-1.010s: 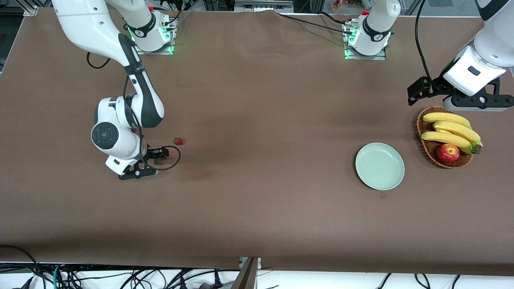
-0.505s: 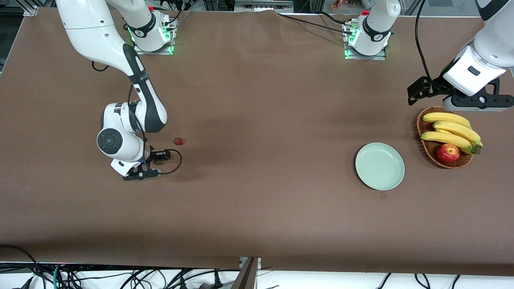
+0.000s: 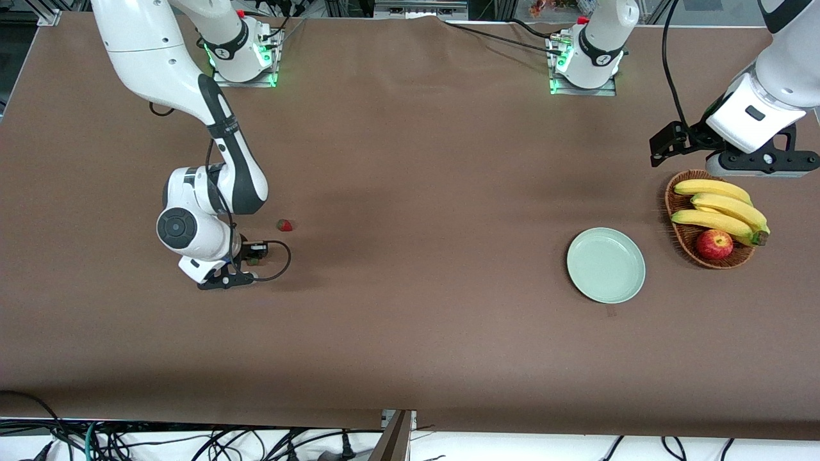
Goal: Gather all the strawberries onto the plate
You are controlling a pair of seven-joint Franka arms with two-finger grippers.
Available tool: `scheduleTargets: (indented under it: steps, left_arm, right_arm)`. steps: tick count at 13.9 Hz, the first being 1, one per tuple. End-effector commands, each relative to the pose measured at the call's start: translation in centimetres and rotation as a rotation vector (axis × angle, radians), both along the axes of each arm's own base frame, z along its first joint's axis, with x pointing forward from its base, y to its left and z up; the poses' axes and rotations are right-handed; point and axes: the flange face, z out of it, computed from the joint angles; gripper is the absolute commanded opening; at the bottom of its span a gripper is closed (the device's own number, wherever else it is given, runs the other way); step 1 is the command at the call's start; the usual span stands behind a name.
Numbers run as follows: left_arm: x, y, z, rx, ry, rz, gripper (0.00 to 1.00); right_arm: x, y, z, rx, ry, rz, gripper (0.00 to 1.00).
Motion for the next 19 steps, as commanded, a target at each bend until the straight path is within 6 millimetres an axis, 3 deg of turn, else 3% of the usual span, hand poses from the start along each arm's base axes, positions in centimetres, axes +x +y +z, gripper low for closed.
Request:
scheduleTargets:
  steps: [1, 3, 5, 9, 12, 15, 17, 18, 19]
  left_arm:
    - [-0.3, 0.0, 0.3, 0.001, 0.005, -0.006, 1.00]
    - [-0.3, 0.0, 0.3, 0.001, 0.006, -0.008, 1.00]
    - [-0.3, 0.0, 0.3, 0.001, 0.006, -0.008, 1.00]
    - [-0.3, 0.0, 0.3, 0.001, 0.006, -0.008, 1.00]
    - [-0.3, 0.0, 0.3, 0.001, 0.006, -0.008, 1.00]
    - [-0.3, 0.0, 0.3, 0.001, 0.006, -0.008, 1.00]
    - [-0.3, 0.0, 0.3, 0.001, 0.007, -0.008, 1.00]
    - [-0.3, 0.0, 0.3, 0.001, 0.007, -0.008, 1.00]
    - [-0.3, 0.0, 0.3, 0.001, 0.007, -0.008, 1.00]
  right_arm:
    - [1.8, 3.5, 4.6, 0.030, 0.010, 0.014, 0.16]
    - [2.7, 9.2, 9.2, 0.033, 0.022, -0.045, 0.16]
    - [2.4, 15.8, 9.9, 0.036, -0.002, -0.085, 0.16]
    - [-0.2, 28.1, 7.6, 0.265, 0.048, -0.226, 0.17]
    - [-4.6, 36.9, 7.3, 0.377, -0.020, -0.339, 0.18]
    - [-10.3, 44.7, 3.6, 0.478, -0.092, -0.481, 0.21]
    - [-14.4, 48.6, -0.1, 0.539, -0.153, -0.481, 0.21]
    - [-15.5, 49.7, -0.6, 0.545, -0.174, -0.491, 0.25]
    - [-15.8, 50.0, -0.2, 0.544, -0.185, -0.522, 0.38]
